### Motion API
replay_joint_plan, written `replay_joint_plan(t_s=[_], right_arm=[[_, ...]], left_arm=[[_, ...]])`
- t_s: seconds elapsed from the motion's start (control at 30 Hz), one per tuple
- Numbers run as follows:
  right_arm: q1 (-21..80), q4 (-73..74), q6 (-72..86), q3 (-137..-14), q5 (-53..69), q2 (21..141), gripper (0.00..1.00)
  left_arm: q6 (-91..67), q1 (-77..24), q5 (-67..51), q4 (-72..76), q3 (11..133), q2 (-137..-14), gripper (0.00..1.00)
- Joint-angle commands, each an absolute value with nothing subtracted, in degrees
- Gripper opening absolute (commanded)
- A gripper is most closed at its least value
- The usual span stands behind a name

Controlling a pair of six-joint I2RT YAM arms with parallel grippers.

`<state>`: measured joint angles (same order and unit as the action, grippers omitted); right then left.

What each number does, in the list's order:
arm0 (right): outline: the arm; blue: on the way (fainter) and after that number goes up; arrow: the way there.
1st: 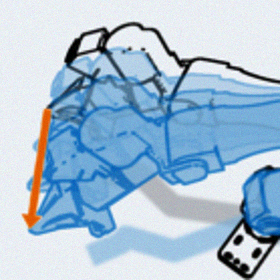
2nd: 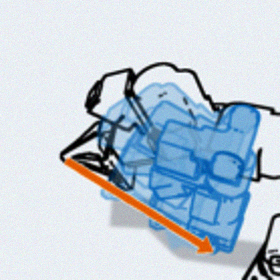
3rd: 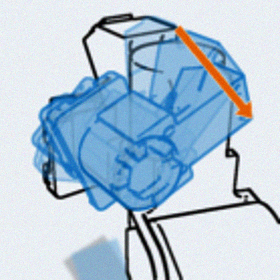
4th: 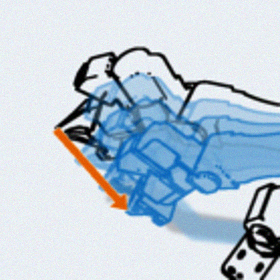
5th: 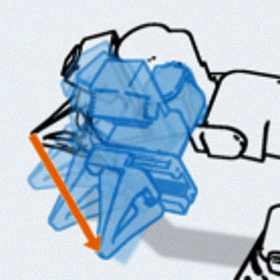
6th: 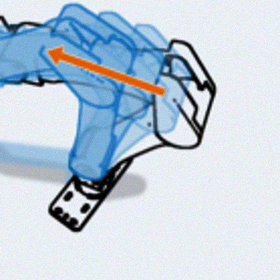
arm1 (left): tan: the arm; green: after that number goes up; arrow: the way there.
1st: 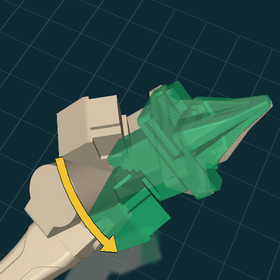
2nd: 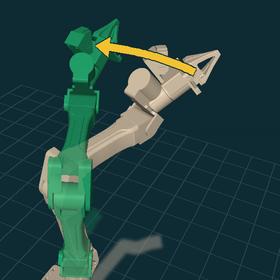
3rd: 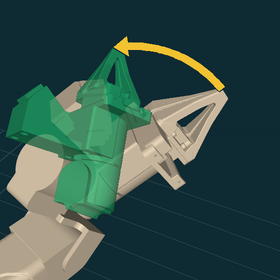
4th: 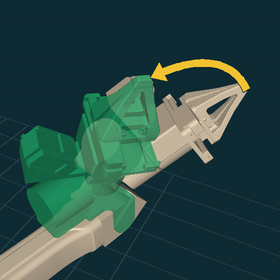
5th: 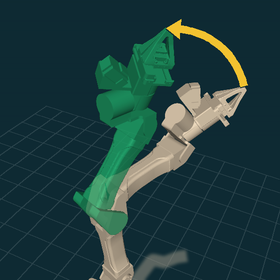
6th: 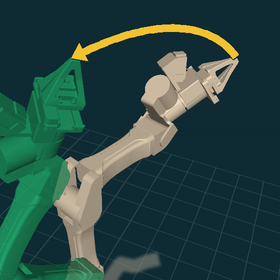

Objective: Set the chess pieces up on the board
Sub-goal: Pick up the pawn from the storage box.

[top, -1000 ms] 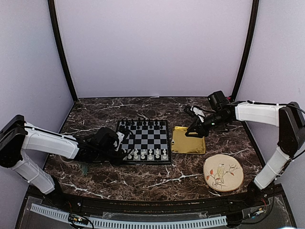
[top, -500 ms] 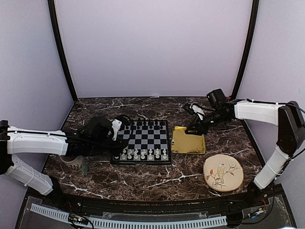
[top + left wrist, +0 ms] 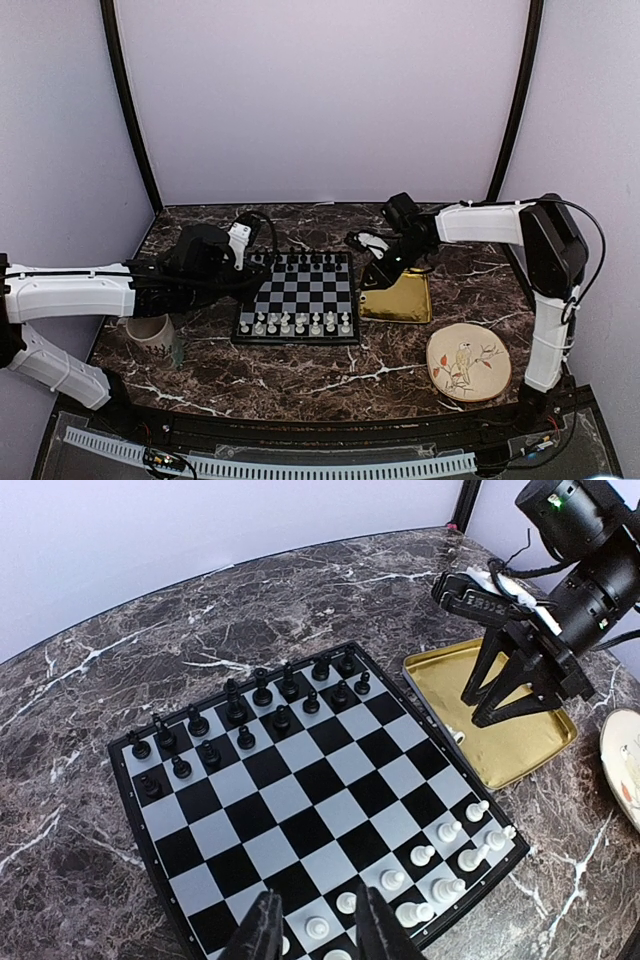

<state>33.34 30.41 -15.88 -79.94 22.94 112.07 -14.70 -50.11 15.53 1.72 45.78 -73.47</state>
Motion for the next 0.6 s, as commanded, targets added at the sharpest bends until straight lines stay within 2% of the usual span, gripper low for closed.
replay_joint_plan(t_s=[0.0, 0.57], right_arm=[[34.5, 33.1, -13.3, -83.4, 19.5, 114.8, 0.27], [35.7, 35.2, -12.0, -86.9, 15.6, 119.8, 0.26]], left_arm=[[-16.0, -50.4, 16.0, 4.6, 46.3, -74.0, 0.27], [-16.8, -50.4, 16.5, 5.8, 45.5, -74.7, 0.28]])
